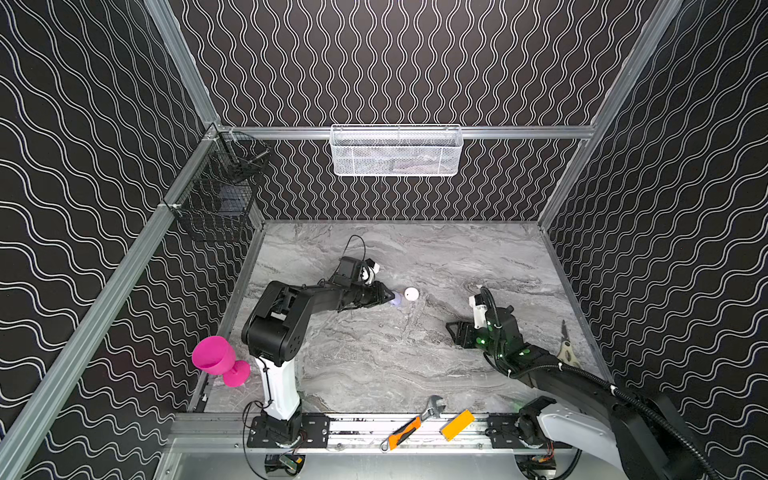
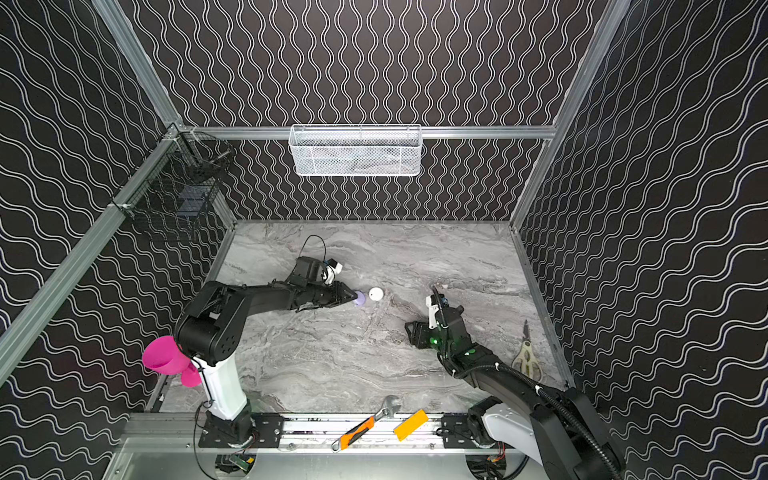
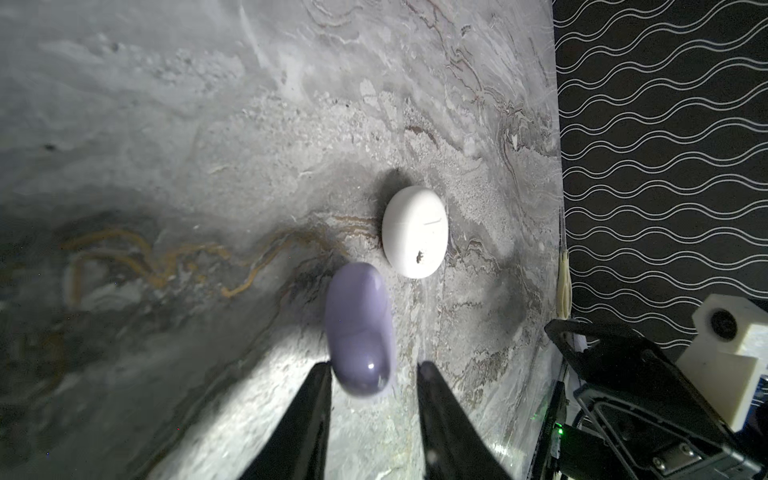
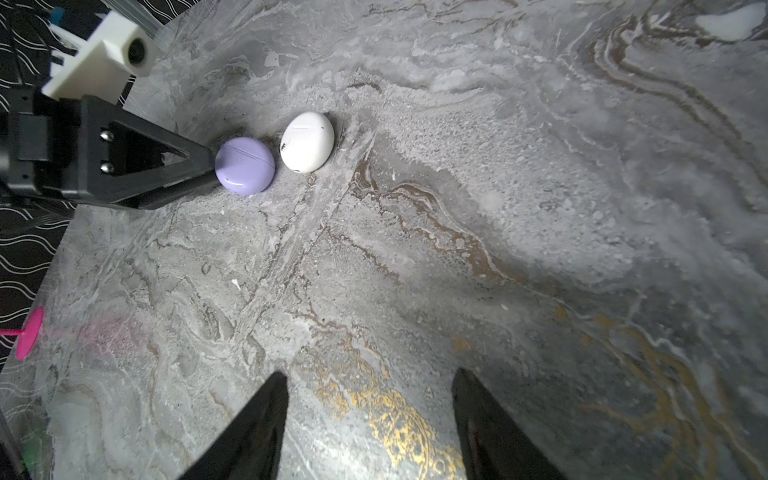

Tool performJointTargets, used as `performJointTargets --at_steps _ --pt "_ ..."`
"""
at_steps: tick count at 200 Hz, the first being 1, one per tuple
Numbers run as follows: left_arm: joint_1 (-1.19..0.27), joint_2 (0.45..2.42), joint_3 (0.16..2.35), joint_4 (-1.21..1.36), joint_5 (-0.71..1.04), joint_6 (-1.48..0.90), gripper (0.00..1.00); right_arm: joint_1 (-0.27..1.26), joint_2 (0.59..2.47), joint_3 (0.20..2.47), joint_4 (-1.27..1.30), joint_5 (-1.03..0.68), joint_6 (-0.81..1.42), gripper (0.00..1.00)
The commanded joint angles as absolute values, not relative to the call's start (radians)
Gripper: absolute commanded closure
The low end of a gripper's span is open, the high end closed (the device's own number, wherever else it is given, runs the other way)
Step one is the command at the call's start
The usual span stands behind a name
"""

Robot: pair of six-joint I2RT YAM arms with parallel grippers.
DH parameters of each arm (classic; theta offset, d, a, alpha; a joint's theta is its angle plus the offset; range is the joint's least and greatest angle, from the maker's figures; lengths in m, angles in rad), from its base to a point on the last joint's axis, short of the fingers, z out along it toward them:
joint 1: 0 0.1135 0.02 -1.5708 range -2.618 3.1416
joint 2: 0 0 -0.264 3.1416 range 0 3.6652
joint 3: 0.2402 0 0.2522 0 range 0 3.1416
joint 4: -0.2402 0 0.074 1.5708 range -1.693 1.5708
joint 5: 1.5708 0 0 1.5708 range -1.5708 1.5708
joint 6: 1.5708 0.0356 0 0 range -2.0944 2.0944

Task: Insert the wireless bluetooth earbuds into the charging case
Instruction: 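Open the left gripper to release the lavender case on the table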

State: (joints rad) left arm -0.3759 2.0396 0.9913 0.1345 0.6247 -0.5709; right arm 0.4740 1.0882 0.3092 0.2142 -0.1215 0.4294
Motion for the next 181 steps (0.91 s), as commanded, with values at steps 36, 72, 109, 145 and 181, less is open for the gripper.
performJointTargets --at_steps 36,72,109,145,181 --pt "-0.367 1.956 0.958 0.092 0.564 -0.516 0.63 0.476 1.087 0.318 0.238 -0.11 0.426 0.35" --pt "-0.363 1.868 0.923 0.091 0.522 -0.509 0.62 0.475 1.084 0.313 0.239 -0.104 0.43 0.34" --pt "-0.363 1.753 0.887 0.083 0.478 -0.487 0.55 0.475 1.097 0.322 0.233 -0.102 0.432 0.34" --pt "-0.362 1.639 0.868 0.062 0.466 -0.456 0.4 0.476 1.108 0.339 0.219 -0.103 0.436 0.33" --pt "-0.362 1.549 0.867 0.029 0.461 -0.438 0.07 0.477 1.121 0.376 0.193 -0.104 0.433 0.3"
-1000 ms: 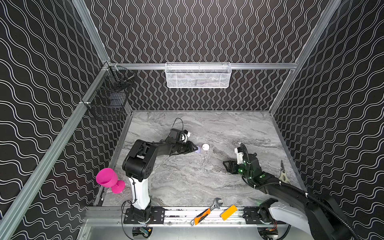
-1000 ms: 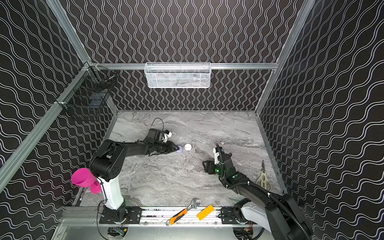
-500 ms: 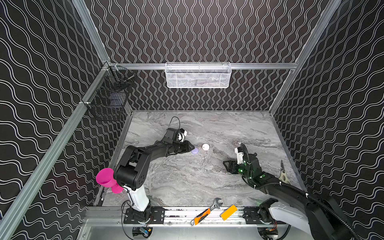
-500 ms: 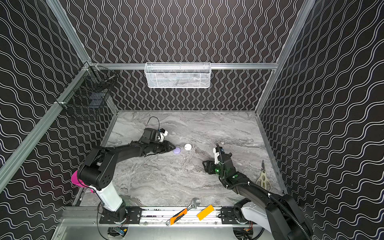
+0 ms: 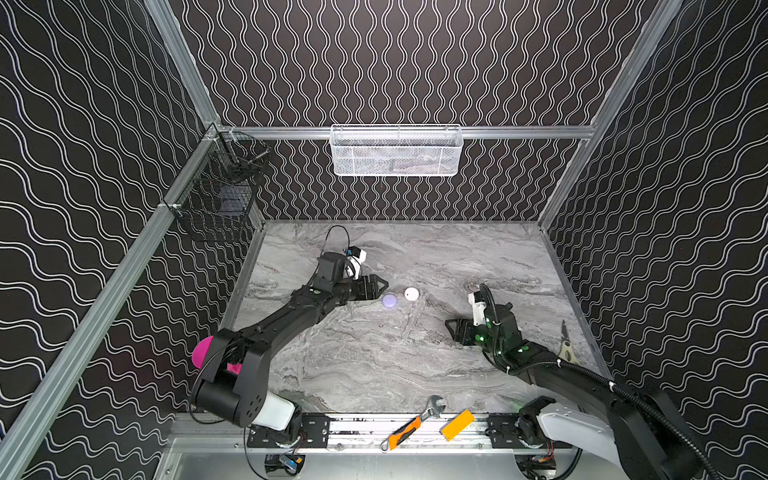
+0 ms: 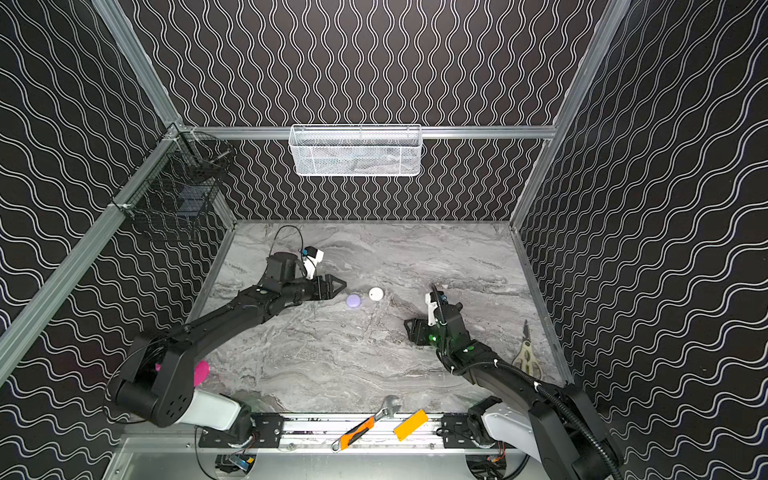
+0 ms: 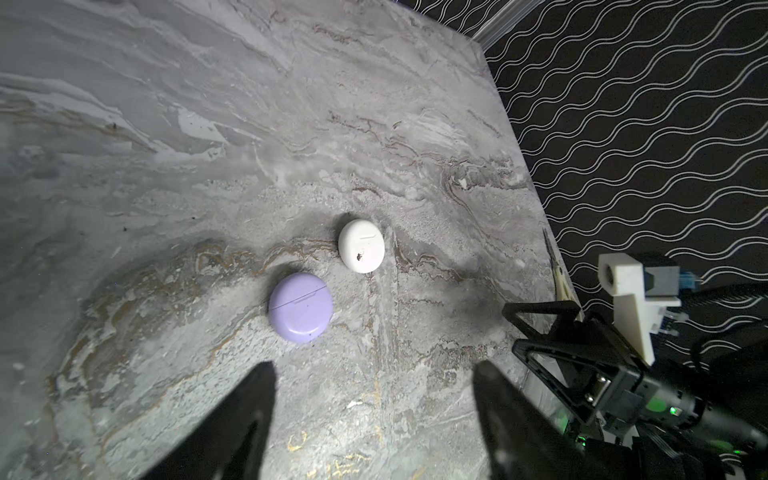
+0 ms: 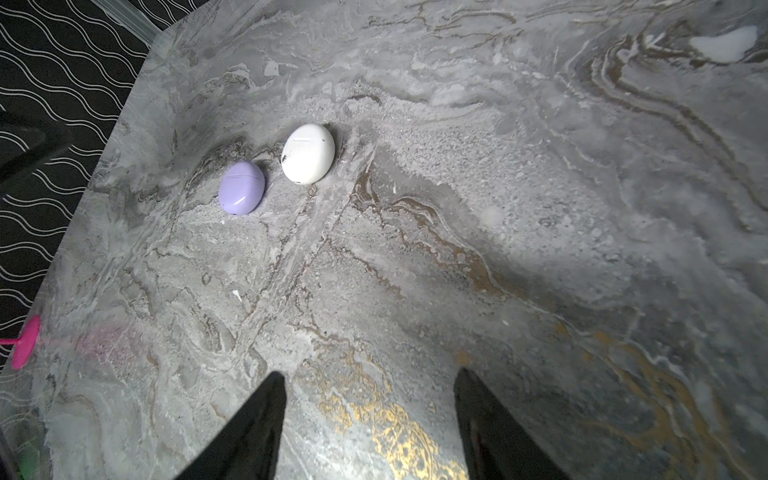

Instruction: Insert the wireless bluetooth earbuds into the charging case

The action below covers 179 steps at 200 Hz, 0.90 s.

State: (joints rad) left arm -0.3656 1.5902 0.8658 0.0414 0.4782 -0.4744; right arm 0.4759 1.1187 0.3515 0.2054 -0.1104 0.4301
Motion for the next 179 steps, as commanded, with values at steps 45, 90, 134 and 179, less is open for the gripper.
performJointTargets --at_steps 45,90,134,179 --pt "-0.363 1.454 0.874 -0.03 0.428 -0.403 0.01 0.476 1.087 0.425 0.144 -0.077 0.43 0.15" --pt "-0.363 1.35 0.838 -0.01 0.379 -0.385 0.01 0.475 1.049 0.492 0.078 -0.003 0.423 0.0" --pt "-0.362 1.248 0.799 -0.009 0.284 -0.38 0.01 0.475 1.038 0.577 0.012 0.065 0.416 0.0" --pt "-0.363 1.204 0.779 0.005 0.271 -0.363 0.01 0.475 1.01 0.639 0.003 0.156 0.426 0.01"
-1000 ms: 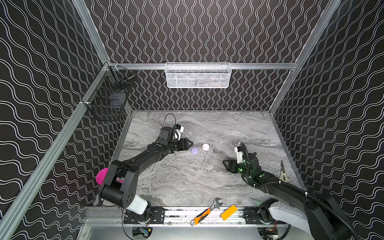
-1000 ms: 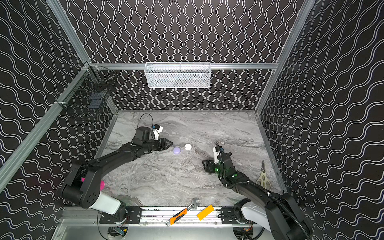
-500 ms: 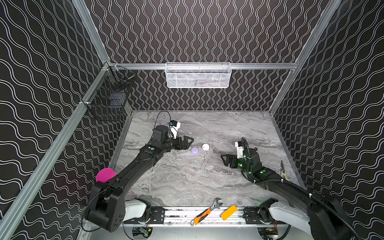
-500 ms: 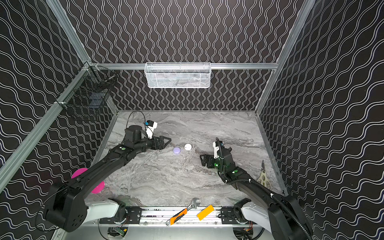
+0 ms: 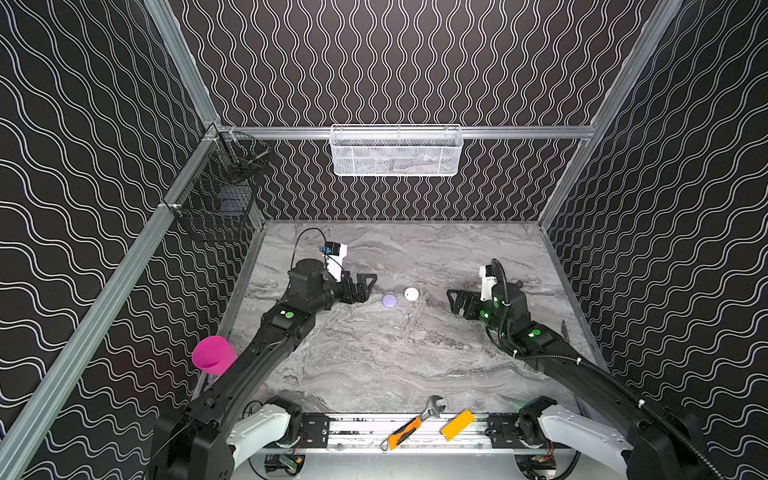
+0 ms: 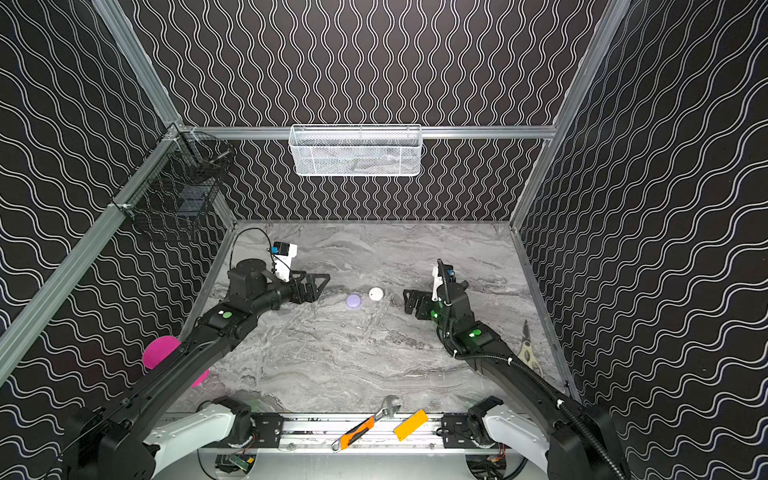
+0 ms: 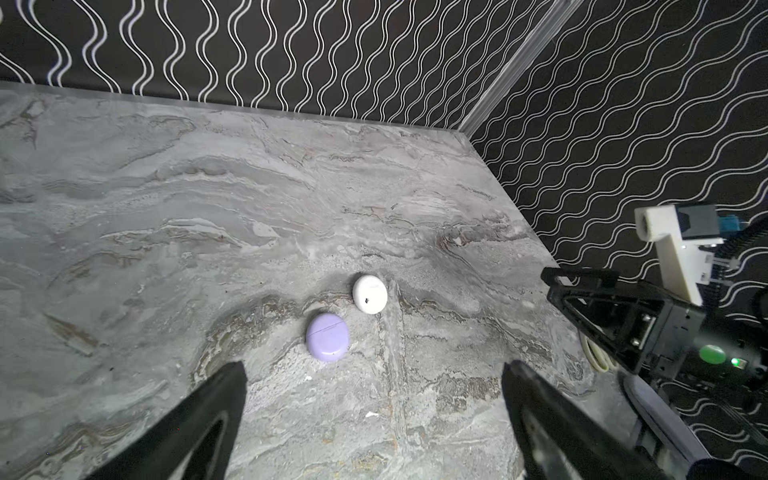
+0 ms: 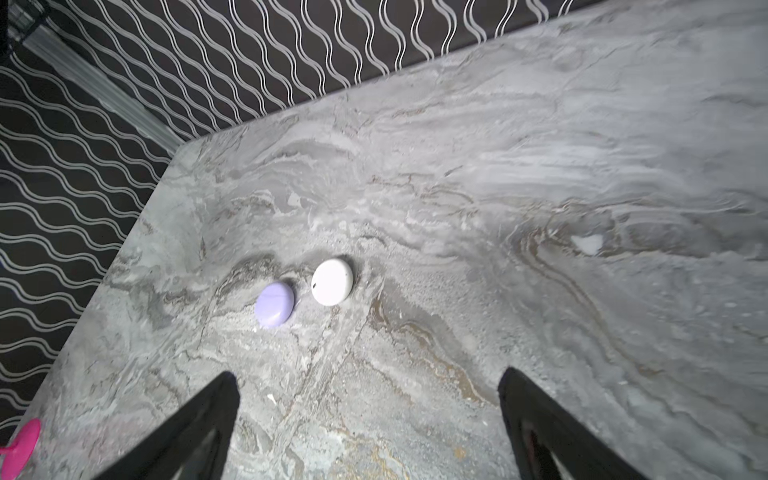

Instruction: Insert the wireless bluetooth earbuds into the charging case

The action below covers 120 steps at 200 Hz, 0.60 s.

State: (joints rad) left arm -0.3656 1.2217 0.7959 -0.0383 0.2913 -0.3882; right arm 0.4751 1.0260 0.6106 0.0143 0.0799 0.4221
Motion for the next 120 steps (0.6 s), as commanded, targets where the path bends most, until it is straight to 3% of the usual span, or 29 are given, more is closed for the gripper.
performJointTargets --at_steps 1,65,120 --pt "-0.364 1.203 0.777 0.007 0.27 -0.363 0.01 0.474 1.009 0.639 0.004 0.159 0.426 0.01" --pt "-0.364 1.083 0.681 0.081 0.126 -0.31 0.01 0.462 1.05 0.751 -0.054 0.304 0.377 0.01" --pt "-0.364 1.113 0.683 0.095 -0.011 -0.235 0.01 0.413 1.088 0.783 0.001 0.333 0.308 0.01"
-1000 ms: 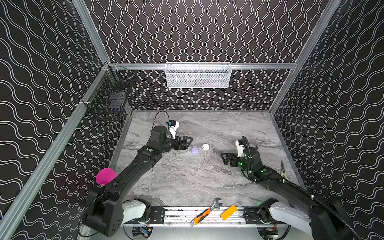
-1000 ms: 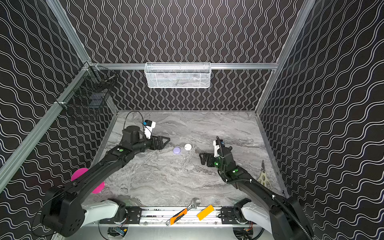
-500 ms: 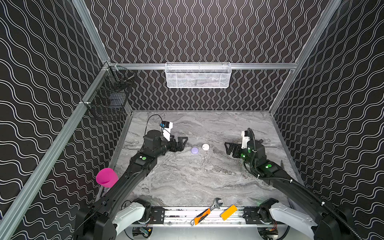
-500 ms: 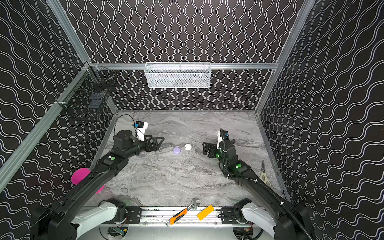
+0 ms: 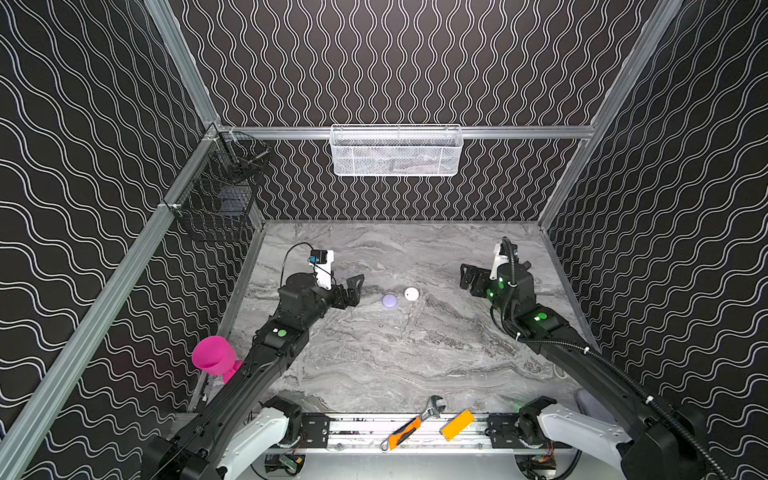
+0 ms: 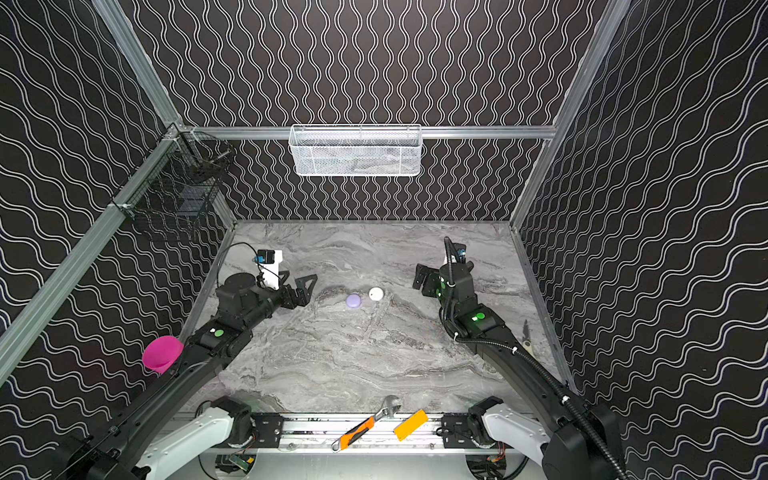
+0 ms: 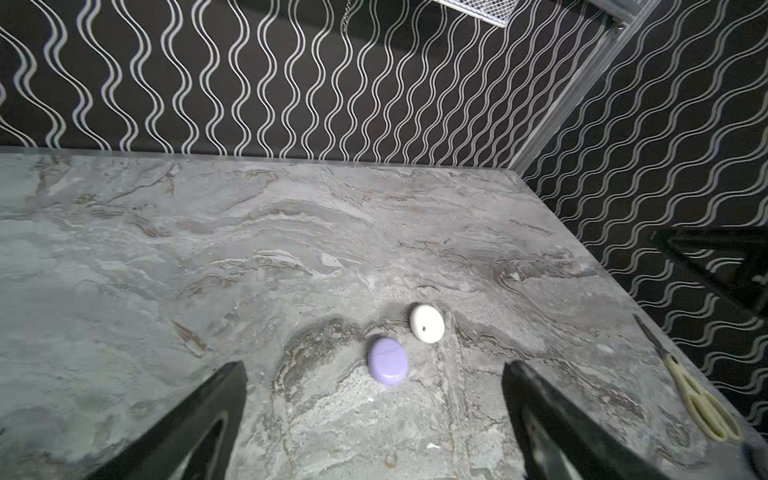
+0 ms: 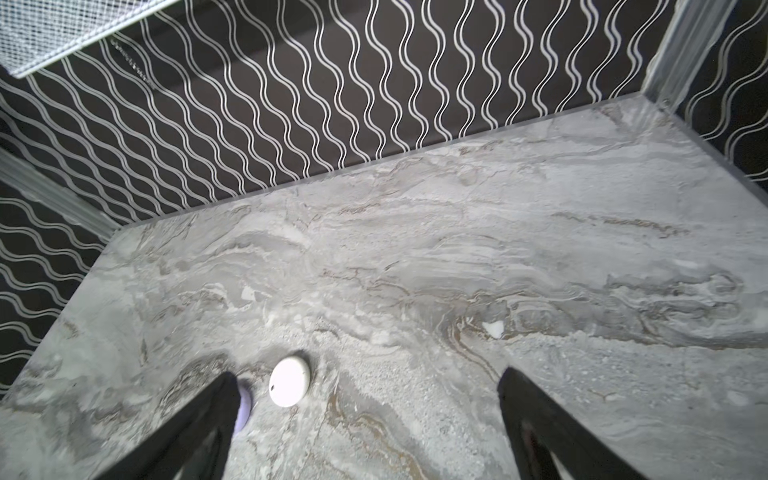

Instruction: Insert the wireless bluetooth earbuds into the charging case

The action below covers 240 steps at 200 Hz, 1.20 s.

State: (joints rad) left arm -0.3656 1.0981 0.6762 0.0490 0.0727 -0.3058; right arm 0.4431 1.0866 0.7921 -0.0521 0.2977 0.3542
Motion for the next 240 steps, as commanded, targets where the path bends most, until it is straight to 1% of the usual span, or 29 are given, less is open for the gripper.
performJointTargets --at_steps 1,11,33,63,76,100,127,165,186,199,218,240 --pt "-0.365 1.113 0.683 0.094 -0.016 -0.235 0.01 0.41 1.088 0.782 0.003 0.334 0.307 0.01" --pt "-0.365 1.109 0.677 0.093 -0.045 -0.234 0.01 0.393 1.093 0.782 0.015 0.316 0.302 0.01" --pt "-0.364 1.089 0.596 0.184 -0.098 -0.226 0.01 0.35 1.118 0.76 0.089 0.252 0.273 0.01" --pt "-0.365 1.06 0.514 0.257 -0.159 -0.182 0.01 0.347 1.098 0.642 0.307 0.292 0.22 0.02" --pt "-0.365 1.061 0.496 0.272 -0.186 -0.17 0.01 0.346 1.095 0.606 0.358 0.31 0.193 0.02" --pt "-0.368 1.059 0.446 0.328 -0.246 -0.138 0.01 0.337 1.122 0.609 0.356 0.348 0.18 0.02" --pt "-0.368 1.002 0.338 0.468 -0.318 -0.103 0.01 0.329 1.125 0.586 0.404 0.319 0.123 0.03" --pt "-0.368 1.043 0.343 0.477 -0.383 -0.021 0.01 0.312 1.101 0.515 0.509 0.304 0.08 0.05" --pt "-0.367 1.022 0.314 0.539 -0.492 0.03 0.01 0.301 1.101 0.509 0.503 0.308 0.072 0.05" --pt "-0.364 1.003 0.278 0.609 -0.484 0.078 0.01 0.299 1.096 0.501 0.501 0.314 0.068 0.05" --pt "-0.363 1.059 0.251 0.721 -0.514 0.136 0.01 0.295 1.086 0.476 0.524 0.315 0.045 0.05" --pt "-0.362 1.155 0.267 0.781 -0.558 0.179 0.01 0.291 1.085 0.463 0.537 0.303 0.025 0.05"
